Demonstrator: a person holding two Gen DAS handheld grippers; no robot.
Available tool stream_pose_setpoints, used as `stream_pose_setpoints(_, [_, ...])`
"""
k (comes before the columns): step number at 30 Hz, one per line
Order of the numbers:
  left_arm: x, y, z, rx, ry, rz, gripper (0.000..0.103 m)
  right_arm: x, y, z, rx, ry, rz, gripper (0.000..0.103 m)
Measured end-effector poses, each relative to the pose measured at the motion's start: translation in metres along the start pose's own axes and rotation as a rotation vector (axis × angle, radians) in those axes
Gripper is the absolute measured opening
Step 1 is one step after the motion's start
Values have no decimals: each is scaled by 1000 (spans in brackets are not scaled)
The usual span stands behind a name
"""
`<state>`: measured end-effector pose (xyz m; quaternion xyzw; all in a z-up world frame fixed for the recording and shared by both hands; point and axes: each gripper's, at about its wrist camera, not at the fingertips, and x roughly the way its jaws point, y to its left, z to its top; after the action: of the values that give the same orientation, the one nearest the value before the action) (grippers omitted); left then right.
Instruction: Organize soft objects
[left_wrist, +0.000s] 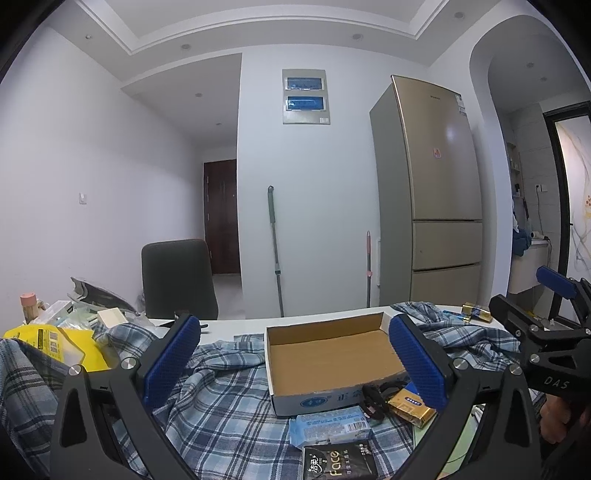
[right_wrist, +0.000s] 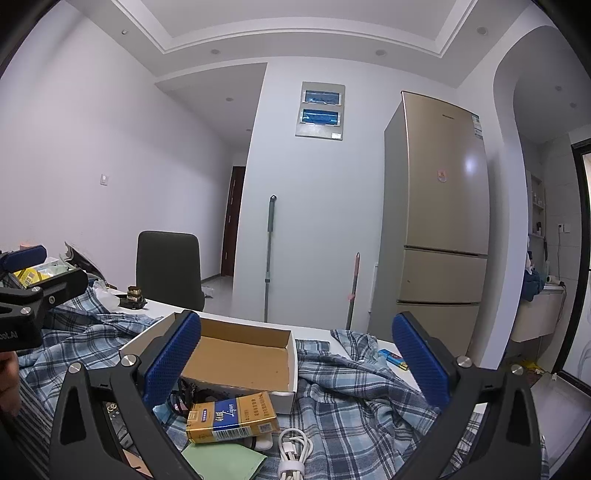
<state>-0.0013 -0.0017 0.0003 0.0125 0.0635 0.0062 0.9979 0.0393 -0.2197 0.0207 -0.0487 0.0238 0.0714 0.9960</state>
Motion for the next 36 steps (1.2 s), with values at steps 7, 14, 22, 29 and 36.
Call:
stream_pose_setpoints(7, [4,0,-1,-5,19,22,103,-1,-1,0,-2,1,-1,103])
stream_pose_setpoints(14, [6,0,-3,2,17,8,103,-1,-1,1,-2,6,1,103])
stream_pose_setpoints(22, [5,1,-4,-6,15,9,103,2,-1,2,0,14,6,103])
stream_pose_setpoints(29, [3,1,-2,9,-1,22,103,2,1,1,-5,15,44,103])
stream_pose_setpoints(36, [3,2,-3,-3,7,22,103,2,2,1,-3,13,43,103])
